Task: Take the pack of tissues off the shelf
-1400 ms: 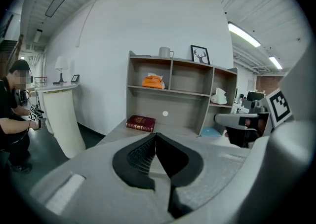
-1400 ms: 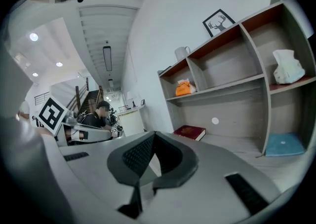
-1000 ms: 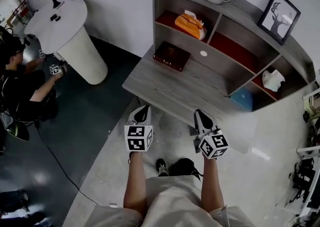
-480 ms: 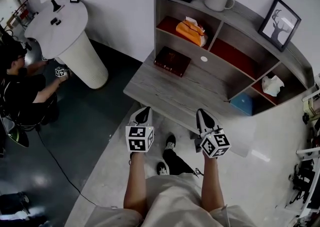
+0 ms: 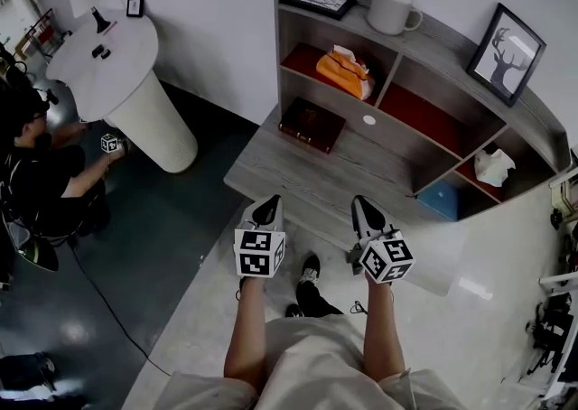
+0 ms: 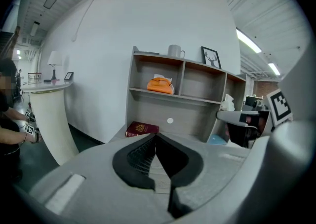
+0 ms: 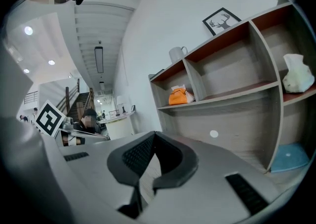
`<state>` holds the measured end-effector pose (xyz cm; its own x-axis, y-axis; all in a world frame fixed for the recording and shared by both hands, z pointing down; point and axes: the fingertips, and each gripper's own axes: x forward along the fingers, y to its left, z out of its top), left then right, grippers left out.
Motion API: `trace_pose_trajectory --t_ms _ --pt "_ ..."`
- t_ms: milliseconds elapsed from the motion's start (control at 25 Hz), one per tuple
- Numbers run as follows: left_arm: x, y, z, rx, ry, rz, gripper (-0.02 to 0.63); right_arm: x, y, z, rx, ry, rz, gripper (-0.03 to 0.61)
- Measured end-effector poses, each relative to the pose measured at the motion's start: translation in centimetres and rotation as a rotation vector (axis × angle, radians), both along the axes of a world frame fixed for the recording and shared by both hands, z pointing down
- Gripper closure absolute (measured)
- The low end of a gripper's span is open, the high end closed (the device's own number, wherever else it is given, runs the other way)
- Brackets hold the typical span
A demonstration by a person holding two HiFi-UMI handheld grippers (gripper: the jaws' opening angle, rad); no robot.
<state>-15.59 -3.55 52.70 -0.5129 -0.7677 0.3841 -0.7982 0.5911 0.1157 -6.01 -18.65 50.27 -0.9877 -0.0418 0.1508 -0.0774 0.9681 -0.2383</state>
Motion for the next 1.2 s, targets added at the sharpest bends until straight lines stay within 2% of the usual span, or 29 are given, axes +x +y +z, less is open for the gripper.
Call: trace_pose_trajectory --t_ms 280,440,640,720,1200 --pt "-2.0 -2.7 -1.4 -0.008 -0.026 0.022 0.603 -3.6 -1.0 -0.4 -0.023 0.002 -0.03 0.563" --pt "-3.1 -4.9 -2.0 -0.02 -0.044 0.047 0.603 -5.6 -3.2 -1.4 -0.02 -0.023 -0.007 0.563" --pt "-5.6 -6.7 -2.7 -0.017 -0.061 0.04 0.603 -8.5 -5.9 -1.0 0.114 0.065 -0.012 0.563" --pt "-6.5 -7.4 -2.8 -0.015 -0.065 0.038 0.603 -9.6 -6.8 -1.1 0.135 0.076 -0.016 0.563" --pt "-11.6 -9.0 -3.1 -0.038 -0.089 -0.023 0.603 -16.0 -9.9 0.5 0.088 0.095 -0.076 0.563"
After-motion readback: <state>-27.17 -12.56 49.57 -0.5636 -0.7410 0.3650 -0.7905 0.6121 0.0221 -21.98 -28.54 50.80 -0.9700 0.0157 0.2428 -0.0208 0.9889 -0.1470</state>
